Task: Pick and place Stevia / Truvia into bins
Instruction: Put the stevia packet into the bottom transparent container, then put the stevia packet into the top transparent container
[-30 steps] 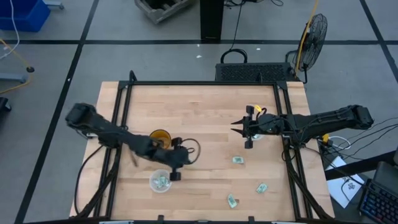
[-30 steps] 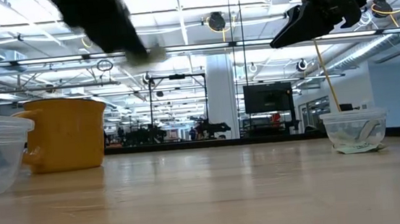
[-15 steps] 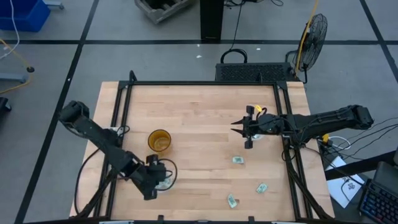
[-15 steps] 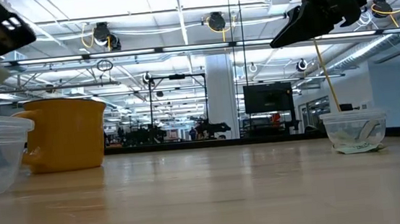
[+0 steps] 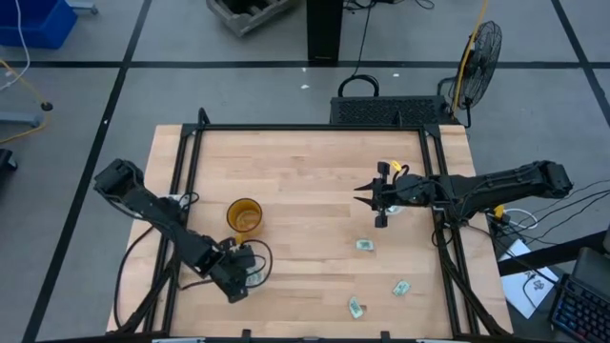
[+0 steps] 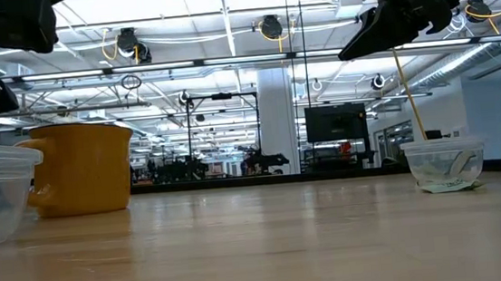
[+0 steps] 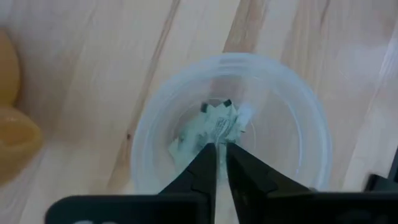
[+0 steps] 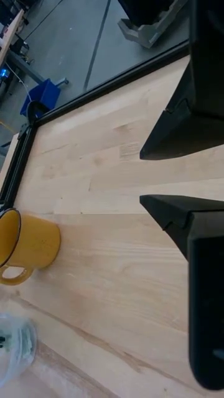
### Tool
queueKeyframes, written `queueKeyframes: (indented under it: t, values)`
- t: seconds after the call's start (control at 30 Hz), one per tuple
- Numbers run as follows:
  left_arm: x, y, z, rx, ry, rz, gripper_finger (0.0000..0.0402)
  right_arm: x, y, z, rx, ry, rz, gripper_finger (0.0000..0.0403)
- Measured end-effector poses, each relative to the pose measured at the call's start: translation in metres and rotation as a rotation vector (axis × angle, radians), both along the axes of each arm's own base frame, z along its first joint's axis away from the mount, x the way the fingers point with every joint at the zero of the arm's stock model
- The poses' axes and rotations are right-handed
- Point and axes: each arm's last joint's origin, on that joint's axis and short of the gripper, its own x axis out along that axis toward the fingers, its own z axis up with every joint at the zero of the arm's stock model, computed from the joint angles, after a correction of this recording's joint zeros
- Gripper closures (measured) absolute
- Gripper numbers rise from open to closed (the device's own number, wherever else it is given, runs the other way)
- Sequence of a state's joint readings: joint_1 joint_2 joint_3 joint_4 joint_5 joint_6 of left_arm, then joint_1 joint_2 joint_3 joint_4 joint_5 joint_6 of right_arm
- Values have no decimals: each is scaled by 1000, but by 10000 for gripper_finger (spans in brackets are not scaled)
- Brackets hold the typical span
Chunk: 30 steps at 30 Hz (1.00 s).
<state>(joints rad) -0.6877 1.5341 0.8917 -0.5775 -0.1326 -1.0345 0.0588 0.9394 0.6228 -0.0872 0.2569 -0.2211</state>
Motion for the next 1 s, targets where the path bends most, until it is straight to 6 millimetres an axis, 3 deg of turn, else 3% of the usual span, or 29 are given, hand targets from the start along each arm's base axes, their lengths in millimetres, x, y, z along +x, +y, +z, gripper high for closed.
queueKeyframes:
  t: [0.3, 0.67, 1.0]
  values:
    - [8, 4, 2, -22, -38, 7, 307, 0, 0, 0, 0, 0, 0, 310]
    - [26, 31, 23, -93, -159, 115, 309, 2, 4, -2, 90, -10, -27, 306]
    - [35, 62, 45, -25, -293, 28, 309, 14, 36, -38, 155, 232, 162, 276]
